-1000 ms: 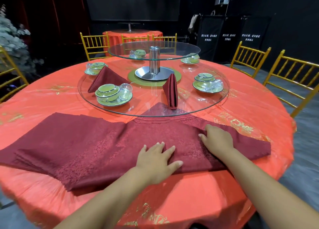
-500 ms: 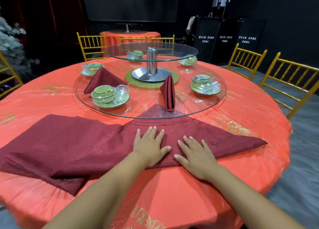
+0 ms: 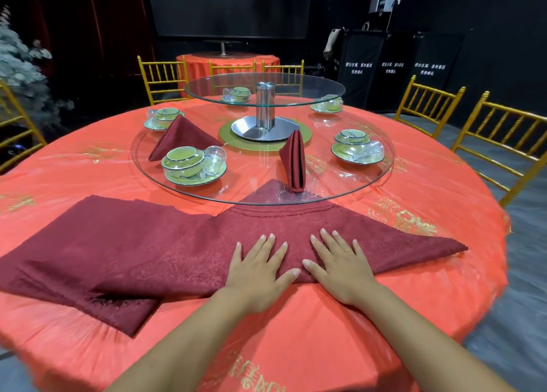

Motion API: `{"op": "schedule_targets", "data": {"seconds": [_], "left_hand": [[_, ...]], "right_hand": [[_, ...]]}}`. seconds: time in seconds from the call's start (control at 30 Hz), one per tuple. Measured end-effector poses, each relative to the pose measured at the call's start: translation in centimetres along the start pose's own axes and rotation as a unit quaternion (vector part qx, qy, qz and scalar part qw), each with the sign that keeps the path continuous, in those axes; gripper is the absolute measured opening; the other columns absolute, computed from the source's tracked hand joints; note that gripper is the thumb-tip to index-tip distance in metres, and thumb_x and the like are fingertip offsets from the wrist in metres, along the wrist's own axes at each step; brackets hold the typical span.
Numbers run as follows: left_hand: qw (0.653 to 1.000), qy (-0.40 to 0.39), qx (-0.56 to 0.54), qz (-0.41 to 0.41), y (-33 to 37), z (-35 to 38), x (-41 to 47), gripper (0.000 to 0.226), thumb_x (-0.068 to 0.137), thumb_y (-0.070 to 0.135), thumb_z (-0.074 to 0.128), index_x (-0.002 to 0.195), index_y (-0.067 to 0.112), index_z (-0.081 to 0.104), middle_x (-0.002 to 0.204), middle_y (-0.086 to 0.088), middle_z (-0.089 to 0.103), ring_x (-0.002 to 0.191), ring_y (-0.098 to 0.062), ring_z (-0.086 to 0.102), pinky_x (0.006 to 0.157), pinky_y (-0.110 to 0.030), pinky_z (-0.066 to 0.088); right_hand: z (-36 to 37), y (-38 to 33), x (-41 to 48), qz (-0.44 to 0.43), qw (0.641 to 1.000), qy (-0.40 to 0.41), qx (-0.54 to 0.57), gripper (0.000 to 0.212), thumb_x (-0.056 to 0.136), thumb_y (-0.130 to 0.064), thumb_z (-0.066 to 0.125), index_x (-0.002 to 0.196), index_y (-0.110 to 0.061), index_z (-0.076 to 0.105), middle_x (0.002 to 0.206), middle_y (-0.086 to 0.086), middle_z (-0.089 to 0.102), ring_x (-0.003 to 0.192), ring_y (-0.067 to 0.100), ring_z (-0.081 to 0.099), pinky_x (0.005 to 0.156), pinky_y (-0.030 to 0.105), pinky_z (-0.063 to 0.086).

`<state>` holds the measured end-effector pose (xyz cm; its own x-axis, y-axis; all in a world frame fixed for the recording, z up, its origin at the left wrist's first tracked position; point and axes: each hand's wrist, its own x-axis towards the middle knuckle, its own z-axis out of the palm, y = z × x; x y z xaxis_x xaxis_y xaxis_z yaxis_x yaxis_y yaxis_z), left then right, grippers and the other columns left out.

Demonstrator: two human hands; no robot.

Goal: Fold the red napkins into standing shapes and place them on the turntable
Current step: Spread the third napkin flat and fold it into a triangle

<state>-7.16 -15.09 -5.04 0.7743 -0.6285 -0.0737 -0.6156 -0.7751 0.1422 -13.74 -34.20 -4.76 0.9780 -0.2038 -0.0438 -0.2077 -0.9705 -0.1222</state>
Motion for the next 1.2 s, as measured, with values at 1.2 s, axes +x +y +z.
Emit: {"op": "schedule_targets", "data": {"seconds": [1.2], "left_hand": [[1.000,-0.001,0.017,0.012,-0.5,-0.2,1.2,0.089,0.074,0.083,0.006,0.150,0.038,-0.003,0.160,0.006,-0.013,0.145,-0.009,-0.017,0.113,-0.052,-0.014]], "right_hand": [[-0.5,-0.4,0.9,0.006,1.000,0.001,-0.001,0.075,0.088,-0.070,0.013,0.151,-0.031,0.004,0.160,-0.005,-0.007,0.146,0.013,-0.013,0.115,0.047,-0.013]]}}
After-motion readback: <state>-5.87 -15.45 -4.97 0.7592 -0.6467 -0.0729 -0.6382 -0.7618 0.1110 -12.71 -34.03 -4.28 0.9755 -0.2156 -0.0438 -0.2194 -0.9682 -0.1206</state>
